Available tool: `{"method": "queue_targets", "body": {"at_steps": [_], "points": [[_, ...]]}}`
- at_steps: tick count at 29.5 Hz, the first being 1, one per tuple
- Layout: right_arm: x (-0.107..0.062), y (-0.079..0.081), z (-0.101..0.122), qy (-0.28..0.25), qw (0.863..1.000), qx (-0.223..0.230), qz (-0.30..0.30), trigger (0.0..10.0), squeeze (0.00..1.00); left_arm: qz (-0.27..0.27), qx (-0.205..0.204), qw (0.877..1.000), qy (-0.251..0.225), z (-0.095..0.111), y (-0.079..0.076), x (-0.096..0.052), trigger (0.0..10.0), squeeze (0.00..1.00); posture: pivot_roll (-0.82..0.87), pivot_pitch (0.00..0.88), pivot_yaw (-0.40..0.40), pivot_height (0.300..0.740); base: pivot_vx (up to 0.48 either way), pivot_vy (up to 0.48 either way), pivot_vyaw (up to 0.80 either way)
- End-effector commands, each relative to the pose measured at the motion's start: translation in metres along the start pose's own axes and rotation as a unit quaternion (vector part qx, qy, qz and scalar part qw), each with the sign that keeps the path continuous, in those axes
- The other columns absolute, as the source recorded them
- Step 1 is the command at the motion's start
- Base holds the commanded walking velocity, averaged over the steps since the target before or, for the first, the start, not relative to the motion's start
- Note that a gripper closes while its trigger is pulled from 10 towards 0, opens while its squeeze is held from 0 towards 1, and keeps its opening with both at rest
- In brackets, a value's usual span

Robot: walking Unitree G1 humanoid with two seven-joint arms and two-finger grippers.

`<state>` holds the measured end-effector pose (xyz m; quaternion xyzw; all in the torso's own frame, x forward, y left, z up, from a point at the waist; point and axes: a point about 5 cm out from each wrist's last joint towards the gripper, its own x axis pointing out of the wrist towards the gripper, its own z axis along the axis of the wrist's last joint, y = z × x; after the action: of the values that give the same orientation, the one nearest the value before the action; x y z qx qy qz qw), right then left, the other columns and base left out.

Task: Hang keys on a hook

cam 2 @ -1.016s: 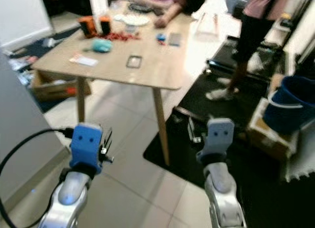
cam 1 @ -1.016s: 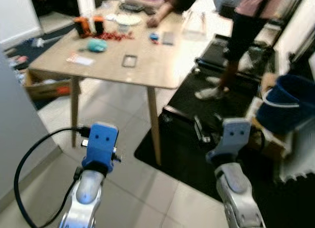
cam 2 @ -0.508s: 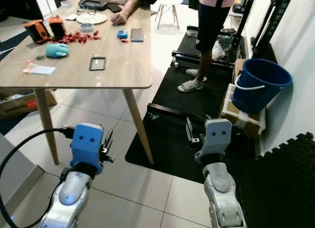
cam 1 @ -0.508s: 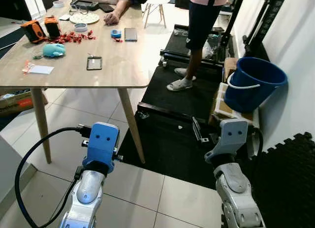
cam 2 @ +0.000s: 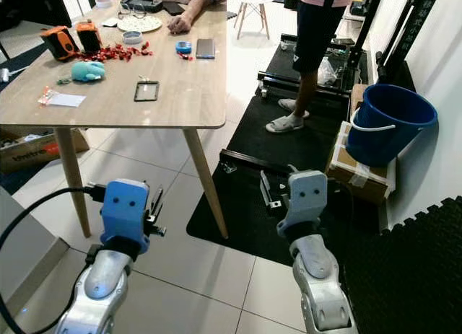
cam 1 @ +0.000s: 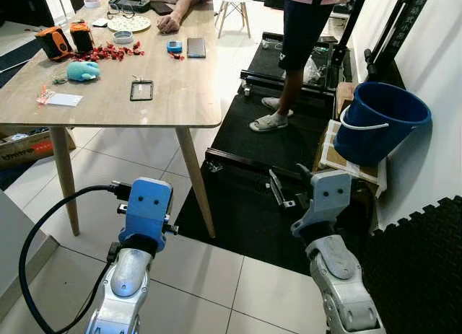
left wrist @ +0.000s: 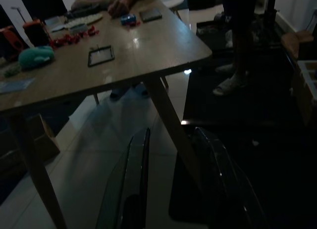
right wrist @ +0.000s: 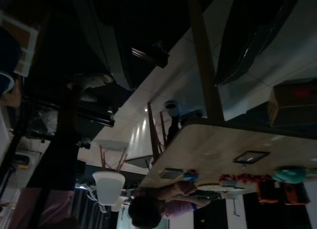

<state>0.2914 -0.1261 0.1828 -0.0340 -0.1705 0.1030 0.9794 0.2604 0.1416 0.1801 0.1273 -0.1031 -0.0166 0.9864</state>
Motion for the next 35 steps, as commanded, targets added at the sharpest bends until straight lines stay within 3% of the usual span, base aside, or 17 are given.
{"method": "queue_targets", "body": {"at_steps": [1,4,24,35], "points": [[-0.0030,0.0018,-0.0051,0.009,1.000,0.001,0.006,10.0,0.00,-0.002,0.011,1.000,-0.001,-0.0009,-0.0014,-0.0005,10.0,0.00,0.12,0.201,-0.009,0.740,0.000,0.000,0.00],[-0.0034,0.0026,-0.0050,0.009,1.000,0.001,0.010,10.0,0.00,-0.002,0.013,1.000,-0.002,-0.0008,-0.0016,0.0001,10.0,0.00,0.12,0.201,-0.008,0.740,0.082,0.000,0.00],[-0.0028,0.0084,-0.0057,0.008,0.999,-0.019,0.027,10.0,0.00,-0.003,0.017,1.000,-0.003,-0.0023,-0.0013,0.0004,10.0,0.00,0.12,0.194,-0.012,0.740,0.476,0.000,0.00],[-0.0026,0.0067,-0.0076,0.012,0.999,-0.022,0.023,10.0,0.00,-0.004,0.017,1.000,-0.001,-0.0036,-0.0012,0.0011,10.0,0.00,0.12,0.194,-0.010,0.740,0.462,0.000,0.40]]}}
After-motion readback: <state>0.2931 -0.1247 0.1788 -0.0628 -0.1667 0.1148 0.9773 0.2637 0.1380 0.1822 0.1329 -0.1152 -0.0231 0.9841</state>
